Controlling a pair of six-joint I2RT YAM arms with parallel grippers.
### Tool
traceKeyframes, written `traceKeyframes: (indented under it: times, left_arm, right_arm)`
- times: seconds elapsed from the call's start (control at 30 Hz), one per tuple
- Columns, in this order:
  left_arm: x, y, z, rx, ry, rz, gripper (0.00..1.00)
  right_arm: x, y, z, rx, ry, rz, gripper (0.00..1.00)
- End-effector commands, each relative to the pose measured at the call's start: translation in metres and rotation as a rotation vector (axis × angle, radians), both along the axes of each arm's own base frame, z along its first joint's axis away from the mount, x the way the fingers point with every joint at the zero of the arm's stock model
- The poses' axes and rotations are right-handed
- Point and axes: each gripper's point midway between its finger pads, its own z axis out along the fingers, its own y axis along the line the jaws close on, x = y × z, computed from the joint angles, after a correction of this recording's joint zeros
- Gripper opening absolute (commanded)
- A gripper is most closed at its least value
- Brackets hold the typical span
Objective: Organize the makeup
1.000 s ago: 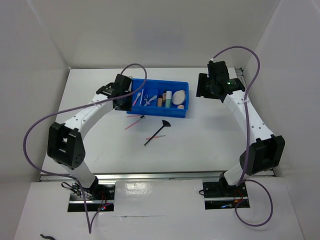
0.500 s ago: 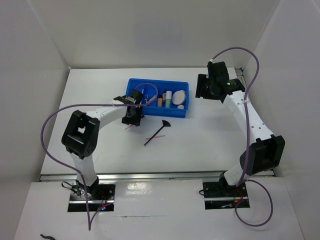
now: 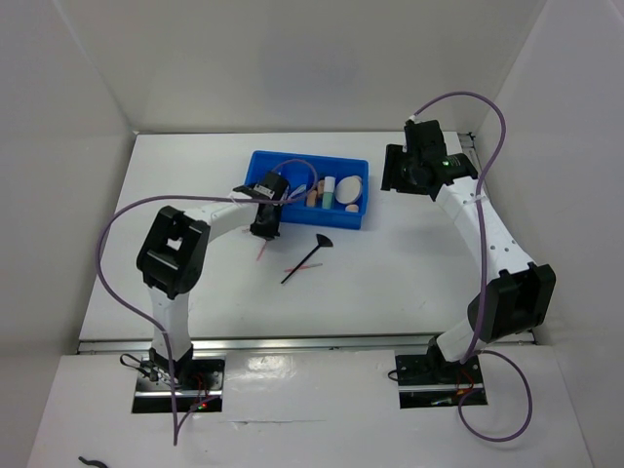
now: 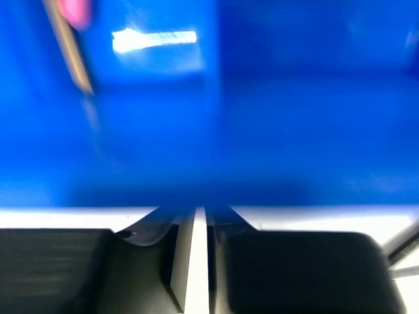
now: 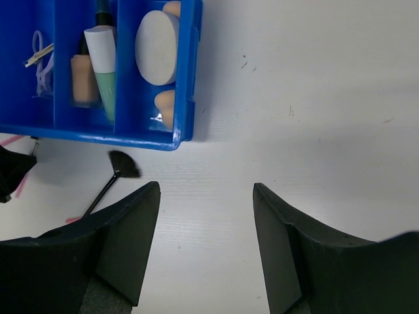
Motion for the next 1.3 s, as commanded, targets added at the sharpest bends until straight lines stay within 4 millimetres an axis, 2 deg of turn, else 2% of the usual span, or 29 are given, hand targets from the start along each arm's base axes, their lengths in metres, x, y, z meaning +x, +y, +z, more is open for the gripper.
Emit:
traceKeyframes:
  times: [0.0,0.1,0.13,0.23,0.27,0.33,0.37,0.43,0.47,0.57,0.6,0.63,0.67,0.7,0.73,0.77,0.8,0.87,0.9,0.97,1.0,1.03,1.07,1.13,1.17,1.23,1.27]
  left_arm:
    - [-0.023,-0.017,-0.007,-0.048,0.047,-0.068,0.13]
    - [-0.046,-0.028,-0.006,-0.057,0.075,-0.117,0.03]
    - [-0.051,-0.036,0.003,-0.072,0.065,-0.141,0.00]
    - [-0.070,-0.045,0.015,-0.082,0.087,-0.203,0.00]
    - [-0.069,-0.054,0.033,-0.098,0.048,-0.233,0.00]
    - [-0.071,-0.057,0.052,-0.107,0.029,-0.243,0.00]
    - [-0.062,-0.061,0.070,-0.121,-0.014,-0.242,0.00]
    - [-0.043,-0.053,0.093,-0.105,-0.073,-0.201,0.00]
    - [-0.023,-0.049,0.119,-0.120,-0.137,-0.167,0.00]
    - [0.013,-0.027,0.134,-0.095,-0.189,-0.068,0.00]
    - [0.033,-0.027,0.154,-0.111,-0.244,-0.046,0.00]
    - [0.045,-0.023,0.141,-0.084,-0.222,-0.025,0.00]
    - [0.056,-0.020,0.141,-0.076,-0.227,-0.008,0.00]
    - [0.078,-0.019,0.161,-0.097,-0.279,0.014,0.00]
    - [0.084,-0.019,0.160,-0.085,-0.277,0.021,0.00]
    - [0.099,-0.017,0.142,-0.072,-0.256,0.035,0.00]
    - [0.114,-0.017,0.155,-0.081,-0.292,0.038,0.00]
    - [0.133,-0.014,0.142,-0.055,-0.295,0.063,0.00]
    - [0.135,-0.008,0.142,-0.053,-0.296,0.073,0.00]
    - [0.150,-0.005,0.127,-0.040,-0.301,0.103,0.00]
    - [0.159,-0.002,0.131,-0.049,-0.325,0.114,0.03]
    - [0.163,-0.001,0.121,-0.040,-0.316,0.135,0.23]
    - [0.167,0.005,0.119,-0.038,-0.317,0.147,0.37]
    - [0.170,0.009,0.123,-0.055,-0.323,0.164,0.55]
    - [0.170,0.010,0.131,-0.078,-0.330,0.161,0.72]
    - [0.167,0.010,0.135,-0.086,-0.340,0.149,0.83]
    - [0.165,0.011,0.141,-0.092,-0.354,0.149,0.84]
  right_arm:
    - [0.000,-0.001,0.023,0.008,-0.075,0.000,0.67]
    - [-0.002,-0.002,0.022,0.006,-0.066,0.000,0.67]
    - [-0.002,-0.002,0.022,0.006,-0.066,0.000,0.67]
    - [-0.002,-0.002,0.022,0.006,-0.066,0.000,0.67]
    - [-0.001,-0.001,0.018,0.003,-0.057,0.000,0.67]
    - [-0.001,-0.001,0.018,0.003,-0.057,0.000,0.67]
    - [-0.001,-0.001,0.018,0.003,-0.057,0.000,0.67]
    - [-0.001,-0.003,0.018,-0.003,-0.058,-0.007,0.67]
    - [-0.001,-0.003,0.018,-0.003,-0.058,-0.007,0.67]
    - [0.001,-0.003,0.015,-0.005,-0.049,-0.007,0.67]
    - [0.001,-0.003,0.015,-0.005,-0.049,-0.007,0.67]
    - [0.001,-0.003,0.015,-0.005,-0.049,-0.007,0.67]
    - [0.001,-0.003,0.015,-0.005,-0.049,-0.007,0.67]
    - [0.002,-0.002,0.011,-0.007,-0.041,-0.007,0.67]
    - [0.002,-0.002,0.011,-0.007,-0.040,-0.007,0.67]
    - [0.003,-0.004,0.015,-0.011,-0.051,-0.013,0.67]
    - [0.003,-0.004,0.015,-0.011,-0.051,-0.013,0.67]
    - [0.005,-0.006,0.012,-0.023,-0.044,-0.023,0.67]
    - [0.005,-0.006,0.012,-0.023,-0.044,-0.023,0.67]
    - [0.006,-0.005,0.008,-0.025,-0.036,-0.023,0.67]
    - [0.004,-0.006,0.007,-0.028,-0.025,-0.023,0.67]
    - [0.004,-0.006,0.007,-0.028,-0.025,-0.023,0.67]
    - [0.007,-0.007,0.007,-0.036,-0.027,-0.031,0.67]
    - [0.007,-0.007,0.007,-0.037,-0.027,-0.031,0.67]
    - [0.006,-0.008,0.001,-0.042,-0.008,-0.031,0.67]
    - [0.009,-0.007,0.002,-0.041,-0.009,-0.031,0.68]
    - [0.009,-0.007,0.002,-0.041,-0.009,-0.031,0.68]
